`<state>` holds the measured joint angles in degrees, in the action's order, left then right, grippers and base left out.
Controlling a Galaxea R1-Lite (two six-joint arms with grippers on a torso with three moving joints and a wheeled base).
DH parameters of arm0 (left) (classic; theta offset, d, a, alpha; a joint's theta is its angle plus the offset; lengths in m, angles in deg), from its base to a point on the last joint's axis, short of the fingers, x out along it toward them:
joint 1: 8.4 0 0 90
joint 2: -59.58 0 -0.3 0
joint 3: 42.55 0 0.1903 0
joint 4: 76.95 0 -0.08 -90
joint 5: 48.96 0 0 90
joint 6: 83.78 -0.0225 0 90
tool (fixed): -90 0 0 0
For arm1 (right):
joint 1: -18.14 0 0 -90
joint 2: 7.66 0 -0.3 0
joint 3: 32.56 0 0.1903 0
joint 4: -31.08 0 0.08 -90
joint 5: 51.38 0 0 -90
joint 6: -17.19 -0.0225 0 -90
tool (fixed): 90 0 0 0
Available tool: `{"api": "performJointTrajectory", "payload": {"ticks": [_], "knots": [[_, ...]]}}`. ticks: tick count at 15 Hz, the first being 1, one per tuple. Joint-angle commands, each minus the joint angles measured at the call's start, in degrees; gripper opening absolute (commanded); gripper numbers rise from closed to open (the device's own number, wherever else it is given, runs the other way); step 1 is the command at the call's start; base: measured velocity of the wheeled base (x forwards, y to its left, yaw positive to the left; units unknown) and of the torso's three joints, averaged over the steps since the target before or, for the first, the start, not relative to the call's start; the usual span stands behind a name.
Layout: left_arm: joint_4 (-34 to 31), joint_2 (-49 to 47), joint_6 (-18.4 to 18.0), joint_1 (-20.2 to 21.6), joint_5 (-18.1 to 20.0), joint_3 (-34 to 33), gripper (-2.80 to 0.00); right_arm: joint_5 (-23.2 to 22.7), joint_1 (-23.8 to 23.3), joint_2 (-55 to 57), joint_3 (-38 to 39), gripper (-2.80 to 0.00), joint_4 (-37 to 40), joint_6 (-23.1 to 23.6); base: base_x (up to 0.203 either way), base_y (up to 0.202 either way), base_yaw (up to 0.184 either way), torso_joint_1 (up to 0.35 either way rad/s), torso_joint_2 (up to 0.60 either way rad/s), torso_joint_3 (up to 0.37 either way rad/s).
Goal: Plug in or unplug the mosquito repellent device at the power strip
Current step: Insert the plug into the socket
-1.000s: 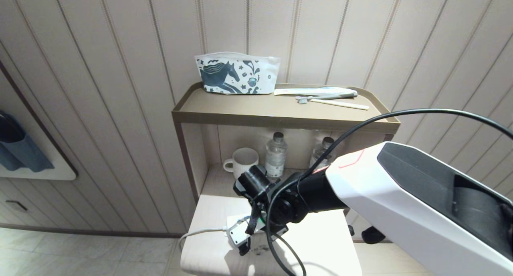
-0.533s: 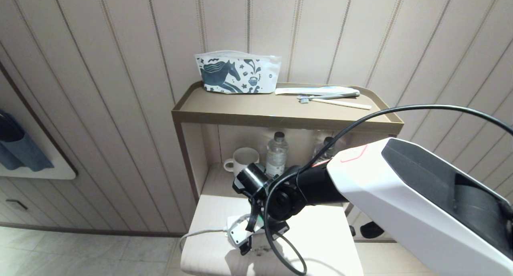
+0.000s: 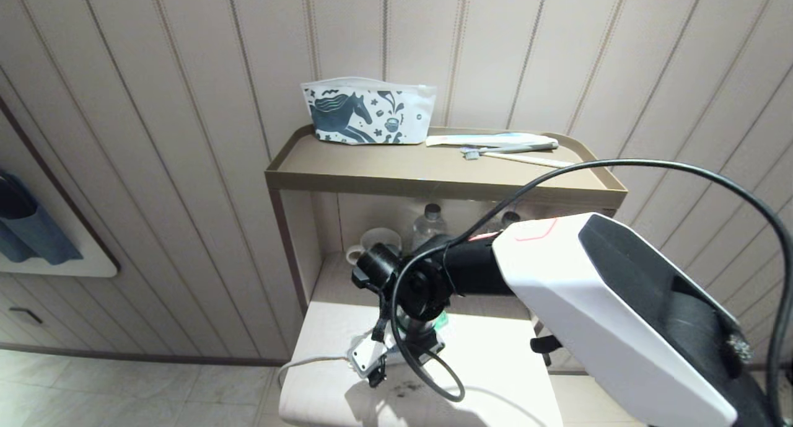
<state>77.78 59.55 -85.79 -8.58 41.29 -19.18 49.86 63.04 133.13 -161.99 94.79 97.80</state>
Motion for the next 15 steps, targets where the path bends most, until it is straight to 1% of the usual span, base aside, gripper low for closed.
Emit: {"api": "performJointTrajectory", "payload": {"ticks": [1,5,8,15], "knots": [[0.0,0.0,0.0,0.0,0.0,0.0,-2.80,-0.2,0.0,2.1,-5.8,-2.80,8.8,1.1,0.000,0.000,0.000,0.000,0.00,0.000],[0.0,0.0,0.0,0.0,0.0,0.0,-2.80,-1.0,-0.1,3.4,-5.9,-2.80,9.0,1.6,0.000,0.000,0.000,0.000,0.00,0.000],[0.0,0.0,0.0,0.0,0.0,0.0,-2.80,-2.6,-0.2,3.4,-5.5,-2.80,9.0,1.0,0.000,0.000,0.000,0.000,0.00,0.000],[0.0,0.0,0.0,0.0,0.0,0.0,-2.80,-2.5,-0.7,3.6,-5.1,-2.80,8.8,0.8,0.000,0.000,0.000,0.000,0.00,0.000]]}}
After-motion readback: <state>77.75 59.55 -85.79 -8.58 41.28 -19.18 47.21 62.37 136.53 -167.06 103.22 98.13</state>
